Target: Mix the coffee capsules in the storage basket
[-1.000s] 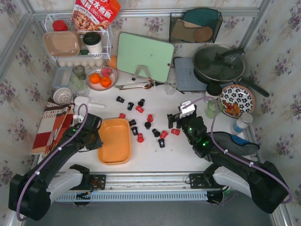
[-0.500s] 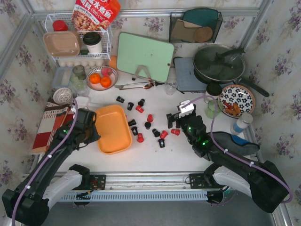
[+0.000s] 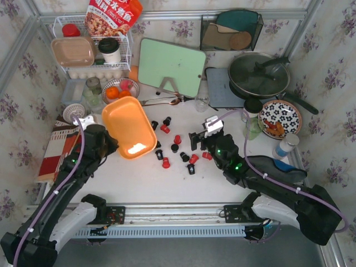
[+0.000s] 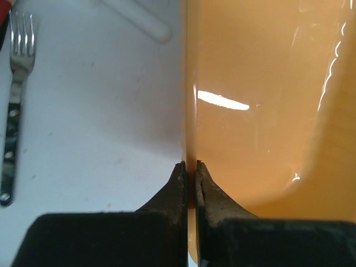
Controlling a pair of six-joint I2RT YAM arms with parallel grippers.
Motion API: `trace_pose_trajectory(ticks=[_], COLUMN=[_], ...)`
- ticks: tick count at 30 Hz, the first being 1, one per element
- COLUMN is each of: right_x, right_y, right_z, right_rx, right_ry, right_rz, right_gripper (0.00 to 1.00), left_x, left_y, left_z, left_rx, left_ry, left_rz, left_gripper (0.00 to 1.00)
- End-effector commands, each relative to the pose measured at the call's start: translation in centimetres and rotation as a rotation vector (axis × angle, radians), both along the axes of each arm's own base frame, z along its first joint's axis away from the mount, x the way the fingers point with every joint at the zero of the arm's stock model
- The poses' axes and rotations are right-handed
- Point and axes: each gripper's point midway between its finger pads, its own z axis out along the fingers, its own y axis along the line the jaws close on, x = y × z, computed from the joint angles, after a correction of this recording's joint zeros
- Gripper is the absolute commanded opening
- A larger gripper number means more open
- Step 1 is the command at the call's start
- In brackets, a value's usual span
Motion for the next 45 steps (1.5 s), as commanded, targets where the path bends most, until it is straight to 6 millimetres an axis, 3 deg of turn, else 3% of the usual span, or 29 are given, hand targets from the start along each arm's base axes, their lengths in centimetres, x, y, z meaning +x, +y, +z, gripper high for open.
trace_pose_trajectory(ticks=[1, 10, 16, 25, 28, 33, 45], right_x=[-0.2, -2.4, -3.2, -4.1, -3.6, -2.1, -0.3], right_y=[2.4, 9.2, 11.2, 15.3, 16.5, 16.4, 18.1], right_z=[1.4, 3.9, 5.7, 7.0, 6.1, 3.8, 2.0], right_rx=[0.124, 0.399, 0.622, 0.715, 0.727, 0.759, 0.679], right_ry=[0.008, 0.022, 0.023, -0.003, 0.007, 0.045, 0.06], right_rz=[0.005, 0.052, 0.071, 0.142, 0.131, 0.02, -0.056], right_gripper=[0.9, 0.86, 0.81, 0.77, 0.73, 0.54, 0.5], left_x=[4.9, 7.5, 7.3, 7.1, 7.1, 6.9, 6.7], left_y=[-0.8, -3.0, -3.1, -3.7, -4.2, -4.6, -5.7], left_z=[4.6, 4.6, 4.4, 3.8, 3.9, 3.9, 4.1], left_rx=[-0.153, -0.347, -0.4, -0.441, -0.455, -0.459, -0.448], left_ry=[-0.253, -0.288, -0.313, -0.32, -0.32, -0.319, -0.326], left_rz=[0.114, 0.166, 0.183, 0.187, 0.172, 0.162, 0.123], left_gripper=[0.0, 0.0, 0.0, 0.0, 0.0, 0.0, 0.0])
